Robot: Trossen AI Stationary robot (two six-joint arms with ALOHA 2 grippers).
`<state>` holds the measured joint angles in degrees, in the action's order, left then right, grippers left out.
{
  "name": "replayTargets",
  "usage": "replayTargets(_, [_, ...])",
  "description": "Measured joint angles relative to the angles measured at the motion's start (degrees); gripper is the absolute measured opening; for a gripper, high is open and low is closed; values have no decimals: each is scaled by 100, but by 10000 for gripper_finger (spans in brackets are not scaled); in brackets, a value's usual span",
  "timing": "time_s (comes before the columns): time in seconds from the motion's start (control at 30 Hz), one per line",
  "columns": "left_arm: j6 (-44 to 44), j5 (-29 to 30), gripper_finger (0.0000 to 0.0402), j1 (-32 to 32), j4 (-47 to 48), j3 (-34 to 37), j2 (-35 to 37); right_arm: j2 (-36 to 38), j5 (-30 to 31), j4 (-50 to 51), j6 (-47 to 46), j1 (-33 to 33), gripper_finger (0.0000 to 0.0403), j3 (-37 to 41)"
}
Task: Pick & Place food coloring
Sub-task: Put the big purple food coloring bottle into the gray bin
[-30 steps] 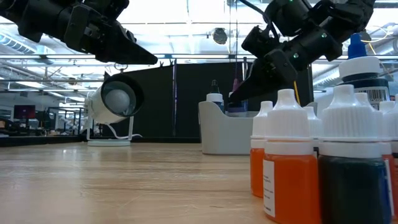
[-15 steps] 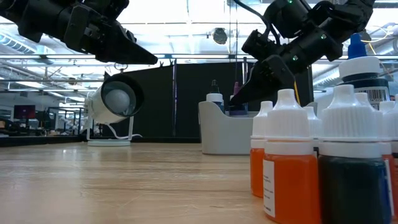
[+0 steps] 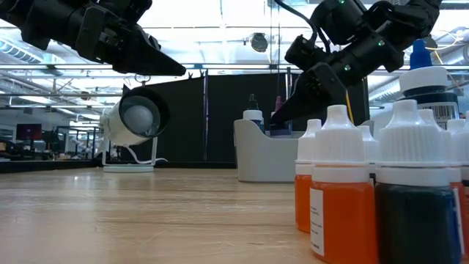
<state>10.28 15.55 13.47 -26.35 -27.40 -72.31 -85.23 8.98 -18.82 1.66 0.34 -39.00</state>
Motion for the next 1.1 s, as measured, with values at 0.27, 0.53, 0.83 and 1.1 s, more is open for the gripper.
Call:
replayTargets(0.27, [0, 0, 63, 0, 0, 0, 0, -157, -1, -117, 37, 0, 118, 7])
replayTargets(0.53, [-2, 0, 63, -2, 3, 4, 2, -406, 9, -443, 7, -2, 124, -2])
replayTargets(0.83, [-56, 4, 63, 0, 88, 4, 2, -413, 14, -455, 63, -2, 137, 0])
replayTargets(1.1, [-158, 2, 63, 0, 116, 4, 2, -415, 322, -484, 71, -2, 152, 2])
